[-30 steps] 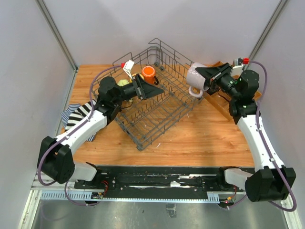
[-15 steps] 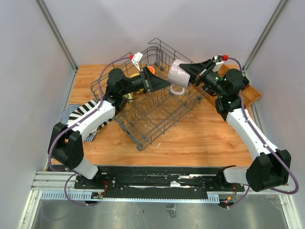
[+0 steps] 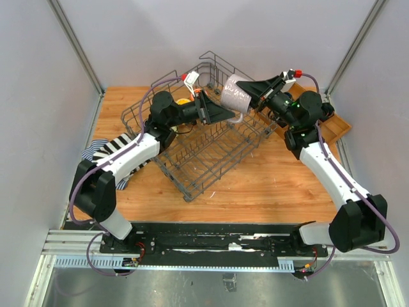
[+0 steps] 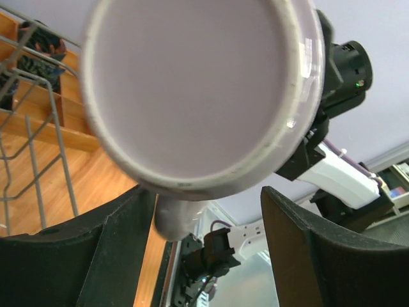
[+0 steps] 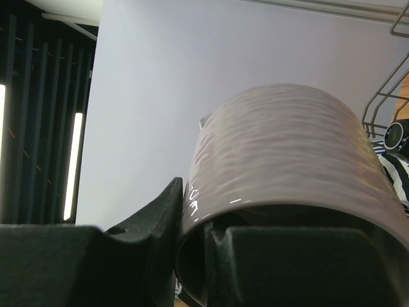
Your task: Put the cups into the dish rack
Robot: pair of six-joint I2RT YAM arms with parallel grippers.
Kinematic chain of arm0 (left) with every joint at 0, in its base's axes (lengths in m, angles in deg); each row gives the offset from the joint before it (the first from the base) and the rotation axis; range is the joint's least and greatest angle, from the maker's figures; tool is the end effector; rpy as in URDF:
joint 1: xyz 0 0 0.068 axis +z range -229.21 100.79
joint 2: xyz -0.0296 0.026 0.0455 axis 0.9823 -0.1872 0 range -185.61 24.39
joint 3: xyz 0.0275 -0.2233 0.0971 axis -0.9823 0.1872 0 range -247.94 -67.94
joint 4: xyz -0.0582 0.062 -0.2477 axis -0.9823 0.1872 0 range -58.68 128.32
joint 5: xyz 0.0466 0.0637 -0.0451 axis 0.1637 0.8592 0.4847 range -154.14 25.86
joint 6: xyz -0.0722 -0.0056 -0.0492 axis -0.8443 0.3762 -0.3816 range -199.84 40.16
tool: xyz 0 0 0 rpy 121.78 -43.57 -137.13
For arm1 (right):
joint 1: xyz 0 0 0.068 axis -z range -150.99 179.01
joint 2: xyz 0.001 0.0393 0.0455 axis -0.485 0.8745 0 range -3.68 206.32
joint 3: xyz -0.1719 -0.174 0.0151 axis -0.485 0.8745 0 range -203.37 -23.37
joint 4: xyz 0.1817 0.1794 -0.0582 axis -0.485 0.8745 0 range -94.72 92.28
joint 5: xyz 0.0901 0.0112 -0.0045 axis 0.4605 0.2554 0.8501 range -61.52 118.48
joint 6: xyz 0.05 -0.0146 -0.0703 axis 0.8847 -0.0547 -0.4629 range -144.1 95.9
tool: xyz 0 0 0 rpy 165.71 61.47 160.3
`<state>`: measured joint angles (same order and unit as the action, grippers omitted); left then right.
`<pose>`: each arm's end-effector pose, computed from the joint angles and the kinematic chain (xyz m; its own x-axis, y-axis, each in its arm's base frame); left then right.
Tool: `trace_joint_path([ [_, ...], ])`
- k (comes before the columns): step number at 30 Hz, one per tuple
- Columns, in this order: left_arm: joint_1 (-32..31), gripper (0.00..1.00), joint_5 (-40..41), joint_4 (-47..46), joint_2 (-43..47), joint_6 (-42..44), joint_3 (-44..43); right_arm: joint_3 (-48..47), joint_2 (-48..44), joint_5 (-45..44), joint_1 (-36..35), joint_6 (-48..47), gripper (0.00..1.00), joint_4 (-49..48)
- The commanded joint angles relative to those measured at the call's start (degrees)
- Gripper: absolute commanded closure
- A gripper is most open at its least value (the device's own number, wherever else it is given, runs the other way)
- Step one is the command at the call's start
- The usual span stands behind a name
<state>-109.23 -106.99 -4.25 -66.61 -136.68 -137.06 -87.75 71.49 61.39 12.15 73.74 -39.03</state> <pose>0.3212 -0.2465 0.3439 -0.6739 -0.3193 -0.6662 0.6852 0.0670 -0.7253 0.3128 0.1388 0.4094 -0.7656 0.6371 -0.0896 -0.2800 -0.2045 0.9379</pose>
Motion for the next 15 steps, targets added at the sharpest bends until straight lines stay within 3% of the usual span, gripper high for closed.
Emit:
trace_joint_path([
  [1,-1.26,0.29,-1.57,-6.47,-0.46,-3.91,-1.40,-4.28,0.55,-2.50,-1.83,2.23,0.99,-9.84],
  [10,-2.80,0.30,-3.34,-8.25,-1.76,-5.84,-2.43,-2.29,3.03,-4.58,-3.85,4.67,0.99,-15.40],
  [15,-2.92,0.33,-1.79,-17.18,-2.09,-11.34,0.55,-1.32,3.23,-5.39,-4.56,5.34,0.99,-17.45],
])
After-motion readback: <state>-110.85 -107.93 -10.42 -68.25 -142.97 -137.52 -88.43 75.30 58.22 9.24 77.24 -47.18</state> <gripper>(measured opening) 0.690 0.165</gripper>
